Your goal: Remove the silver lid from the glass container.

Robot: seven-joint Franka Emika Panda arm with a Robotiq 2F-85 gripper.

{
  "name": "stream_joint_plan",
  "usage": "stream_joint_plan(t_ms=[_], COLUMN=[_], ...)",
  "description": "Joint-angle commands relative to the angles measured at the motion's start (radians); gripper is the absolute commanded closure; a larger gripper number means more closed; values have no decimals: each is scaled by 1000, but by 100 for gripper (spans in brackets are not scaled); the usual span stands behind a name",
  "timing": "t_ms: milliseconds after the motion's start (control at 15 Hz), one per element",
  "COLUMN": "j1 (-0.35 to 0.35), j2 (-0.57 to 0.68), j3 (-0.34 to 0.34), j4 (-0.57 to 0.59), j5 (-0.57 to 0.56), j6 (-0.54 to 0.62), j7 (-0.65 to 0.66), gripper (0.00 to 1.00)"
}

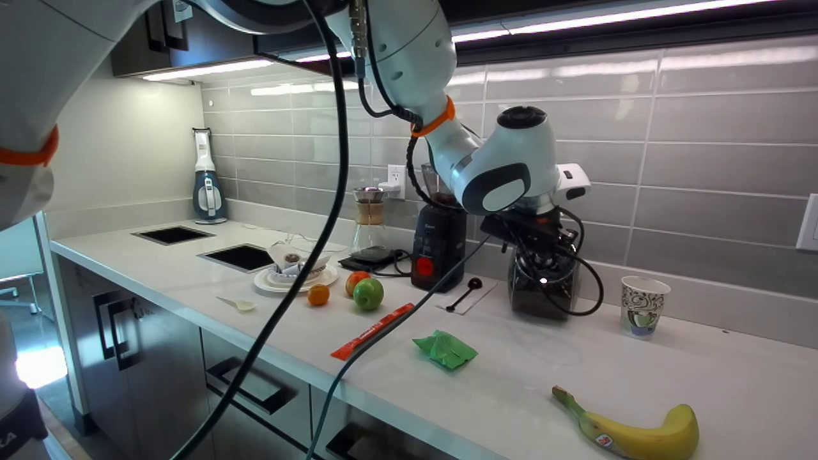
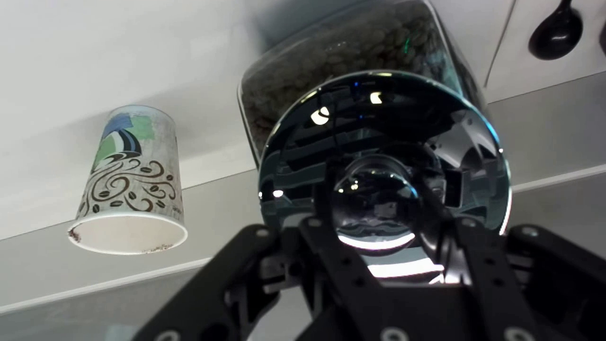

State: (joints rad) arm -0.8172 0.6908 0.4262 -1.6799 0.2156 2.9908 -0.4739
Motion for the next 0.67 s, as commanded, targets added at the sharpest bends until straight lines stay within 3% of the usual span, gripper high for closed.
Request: stream_joint_plan(t_ms=[0,600], j1=[-20,-16], j2=[25,-25], j3=[24,5], j4=[30,0], j5=[-9,-1], j6=[-33,-28], j7=[-15,21], gripper=[80,80])
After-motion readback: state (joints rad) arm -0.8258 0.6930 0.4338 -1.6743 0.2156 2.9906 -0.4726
